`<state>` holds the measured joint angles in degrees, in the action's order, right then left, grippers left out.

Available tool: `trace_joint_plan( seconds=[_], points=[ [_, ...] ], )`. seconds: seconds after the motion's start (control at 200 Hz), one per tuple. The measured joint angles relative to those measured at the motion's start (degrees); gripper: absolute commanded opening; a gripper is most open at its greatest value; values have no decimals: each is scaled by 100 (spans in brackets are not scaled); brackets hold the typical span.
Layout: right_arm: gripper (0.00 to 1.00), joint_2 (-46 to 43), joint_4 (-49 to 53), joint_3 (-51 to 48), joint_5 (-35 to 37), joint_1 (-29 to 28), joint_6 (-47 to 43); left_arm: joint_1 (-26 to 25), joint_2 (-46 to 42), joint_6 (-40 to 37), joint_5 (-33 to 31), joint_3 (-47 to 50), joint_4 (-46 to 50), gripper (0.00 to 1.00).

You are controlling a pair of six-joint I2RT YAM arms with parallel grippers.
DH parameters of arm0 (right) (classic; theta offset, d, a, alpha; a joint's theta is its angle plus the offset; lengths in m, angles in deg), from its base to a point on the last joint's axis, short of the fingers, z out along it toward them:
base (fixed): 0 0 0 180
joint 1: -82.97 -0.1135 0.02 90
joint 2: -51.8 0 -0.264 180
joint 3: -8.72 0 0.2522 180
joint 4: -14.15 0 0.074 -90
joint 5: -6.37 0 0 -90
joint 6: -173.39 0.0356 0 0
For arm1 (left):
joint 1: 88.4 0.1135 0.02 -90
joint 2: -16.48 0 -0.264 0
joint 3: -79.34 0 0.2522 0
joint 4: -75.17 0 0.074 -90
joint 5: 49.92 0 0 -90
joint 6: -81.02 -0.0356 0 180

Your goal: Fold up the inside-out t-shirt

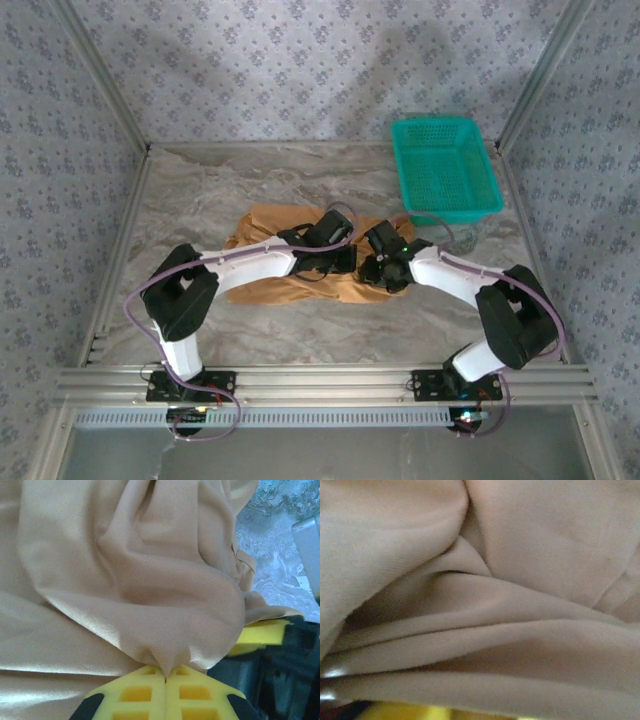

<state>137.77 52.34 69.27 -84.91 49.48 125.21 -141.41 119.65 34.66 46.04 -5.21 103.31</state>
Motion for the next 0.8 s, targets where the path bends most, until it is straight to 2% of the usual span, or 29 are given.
trace_joint_plan(
  seconds=[0.05,0.225,0.54,0.64,0.799],
  points=[
    [0,0,17,9,-4,15,-33,2,0,-2,-2,0,7,0],
    [0,-315,337,323,4,35,-114,57,0,-4,-39,0,63,0],
    [0,-2249,553,702,-205,96,-592,428,-79,-4,-37,24,81,0],
    [0,-2752,315,444,-380,101,-748,483,-76,-2,4,26,74,0],
    [0,-3504,59,-553,-522,101,-791,535,-50,9,79,28,31,0]
  ],
)
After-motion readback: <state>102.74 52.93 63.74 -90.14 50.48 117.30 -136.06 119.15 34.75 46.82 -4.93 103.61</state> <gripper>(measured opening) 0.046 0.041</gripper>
